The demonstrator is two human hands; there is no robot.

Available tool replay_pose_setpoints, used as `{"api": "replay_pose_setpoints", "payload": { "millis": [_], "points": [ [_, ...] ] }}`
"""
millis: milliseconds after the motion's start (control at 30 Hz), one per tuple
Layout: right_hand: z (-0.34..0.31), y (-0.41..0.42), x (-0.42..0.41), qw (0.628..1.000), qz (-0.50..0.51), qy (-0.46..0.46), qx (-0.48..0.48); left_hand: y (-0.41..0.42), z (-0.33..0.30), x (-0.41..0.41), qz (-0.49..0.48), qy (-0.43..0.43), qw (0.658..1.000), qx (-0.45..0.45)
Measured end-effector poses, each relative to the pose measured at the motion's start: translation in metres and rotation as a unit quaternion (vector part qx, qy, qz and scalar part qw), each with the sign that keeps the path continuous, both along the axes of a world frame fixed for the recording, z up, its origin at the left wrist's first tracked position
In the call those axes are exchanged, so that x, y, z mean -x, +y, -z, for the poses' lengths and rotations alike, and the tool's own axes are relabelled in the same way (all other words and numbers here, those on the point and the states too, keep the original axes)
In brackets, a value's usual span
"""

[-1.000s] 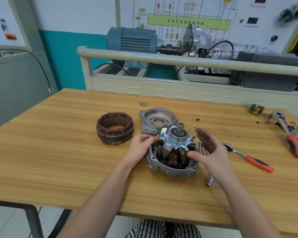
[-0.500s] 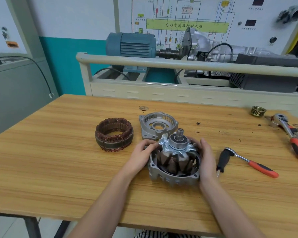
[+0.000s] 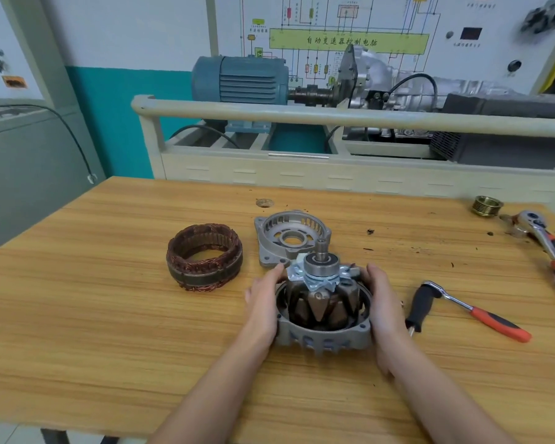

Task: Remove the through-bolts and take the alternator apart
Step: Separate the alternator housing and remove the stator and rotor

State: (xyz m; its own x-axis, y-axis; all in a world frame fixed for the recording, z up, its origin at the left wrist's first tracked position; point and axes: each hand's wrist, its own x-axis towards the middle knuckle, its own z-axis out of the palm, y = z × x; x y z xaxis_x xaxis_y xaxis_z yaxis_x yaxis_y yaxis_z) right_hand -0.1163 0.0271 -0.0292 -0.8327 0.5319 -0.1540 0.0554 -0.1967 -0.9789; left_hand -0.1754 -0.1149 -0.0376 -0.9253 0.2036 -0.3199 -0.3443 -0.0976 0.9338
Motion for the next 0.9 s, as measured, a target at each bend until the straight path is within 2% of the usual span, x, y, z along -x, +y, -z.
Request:
{"api": "replay_pose_setpoints", "payload": {
  "millis": [100,200,367,700,800,900],
  "points": [
    [-0.002,0.000,0.002,1.000,0.005,-0.016,-0.027,0.002,-0.005,-0.005,0.027,0.006,1.000,-0.012],
    [-0.003,-0.001,0.002,0.998,0.028,-0.009,-0.057,0.005,-0.005,-0.007,-0.003,-0.019,0.998,-0.060],
    [-0.002,0.000,0.000,0.998,0.043,0.003,-0.050,0.008,-0.003,-0.009,-0.019,-0.015,0.997,-0.071],
    [0.008,0.001,-0.007,0.990,0.047,0.097,-0.094,0.005,-0.004,-0.019,-0.004,0.136,0.991,-0.008],
    [0.008,-0.003,-0.014,0.987,0.051,0.128,-0.085,0.007,0.002,-0.021,0.021,0.244,0.968,0.061],
    [0.009,-0.004,-0.018,0.984,0.063,0.155,-0.056,0.005,0.004,-0.022,0.009,0.268,0.962,0.052]
  ]
}}
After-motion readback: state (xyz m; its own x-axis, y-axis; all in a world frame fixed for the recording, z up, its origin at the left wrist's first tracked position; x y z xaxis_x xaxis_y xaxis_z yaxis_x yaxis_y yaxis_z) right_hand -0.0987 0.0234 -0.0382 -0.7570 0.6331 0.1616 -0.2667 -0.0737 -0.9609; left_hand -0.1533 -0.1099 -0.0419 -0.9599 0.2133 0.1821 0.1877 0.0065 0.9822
